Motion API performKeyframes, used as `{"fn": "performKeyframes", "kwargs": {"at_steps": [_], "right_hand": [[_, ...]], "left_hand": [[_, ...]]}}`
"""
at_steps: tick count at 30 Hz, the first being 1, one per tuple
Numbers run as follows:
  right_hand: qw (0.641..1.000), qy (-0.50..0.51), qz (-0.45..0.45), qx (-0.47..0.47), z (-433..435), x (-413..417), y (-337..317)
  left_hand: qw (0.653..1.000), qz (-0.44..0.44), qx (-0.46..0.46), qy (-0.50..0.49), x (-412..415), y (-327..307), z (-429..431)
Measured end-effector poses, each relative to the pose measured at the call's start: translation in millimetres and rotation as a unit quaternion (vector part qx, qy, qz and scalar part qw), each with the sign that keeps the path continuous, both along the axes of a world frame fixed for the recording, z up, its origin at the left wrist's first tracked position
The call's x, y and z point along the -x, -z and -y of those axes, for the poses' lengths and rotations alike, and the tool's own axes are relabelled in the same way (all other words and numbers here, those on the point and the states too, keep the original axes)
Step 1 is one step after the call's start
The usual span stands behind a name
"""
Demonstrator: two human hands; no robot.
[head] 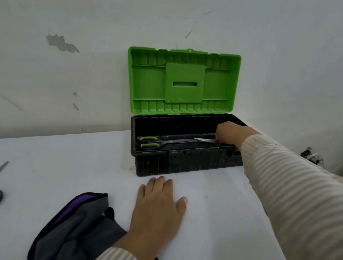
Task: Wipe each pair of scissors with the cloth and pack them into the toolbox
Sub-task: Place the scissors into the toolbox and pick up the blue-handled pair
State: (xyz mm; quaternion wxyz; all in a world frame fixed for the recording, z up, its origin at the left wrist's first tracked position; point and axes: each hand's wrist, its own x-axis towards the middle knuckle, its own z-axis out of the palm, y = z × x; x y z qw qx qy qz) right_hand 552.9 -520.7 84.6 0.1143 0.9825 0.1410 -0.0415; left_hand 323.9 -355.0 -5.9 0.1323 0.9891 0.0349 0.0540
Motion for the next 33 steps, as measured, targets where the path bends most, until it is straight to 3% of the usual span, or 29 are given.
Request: {"fn": "performKeyframes", "kwargs": {"at_steps": [6, 9, 12, 15, 18, 20, 22, 25, 28, 31, 33], "right_hand": [[0.999, 0.026, -0.042, 0.001, -2, -15, 12], [0.999, 0.015, 0.016, -0.041, -1, -5, 3], [0.981, -0.024, 0.095, -0.166, -16, 29, -19], [0.912, -0.03, 0.114, -0.392, -41, 89, -35], [0.836, -0.036, 0.058, -0.544, -69, 148, -27], [0.775, -0.027, -0.036, -0.631, -91, 182, -12], [0.753, -0.023, -0.092, -0.651, -115, 209, 6], [0.767, -0.045, -0.153, -0.622, -158, 242, 32], [0.817, -0.066, -0.163, -0.55, -198, 263, 43], [0.875, -0.097, -0.129, -0.455, -218, 273, 49], [0.883, -0.093, -0.09, -0.451, -224, 279, 54]], "left_hand": [[1.0, -0.002, 0.001, -0.005, -1, 1, 1], [1.0, -0.003, 0.002, -0.006, 0, 0, 1], [1.0, -0.012, 0.021, -0.003, 0, -3, -1], [0.995, -0.045, 0.083, 0.005, 4, -12, -5], [0.966, -0.059, 0.252, -0.027, 13, -36, -19], [0.957, 0.011, 0.285, -0.053, 25, -56, -41], [0.959, 0.093, 0.256, -0.076, 40, -72, -72], [0.942, 0.158, 0.249, -0.158, 62, -76, -133], [0.92, 0.161, 0.238, -0.267, 81, -59, -199], [0.897, 0.148, 0.195, -0.367, 100, -42, -254], [0.896, 0.109, 0.147, -0.405, 110, -34, -285]]}}
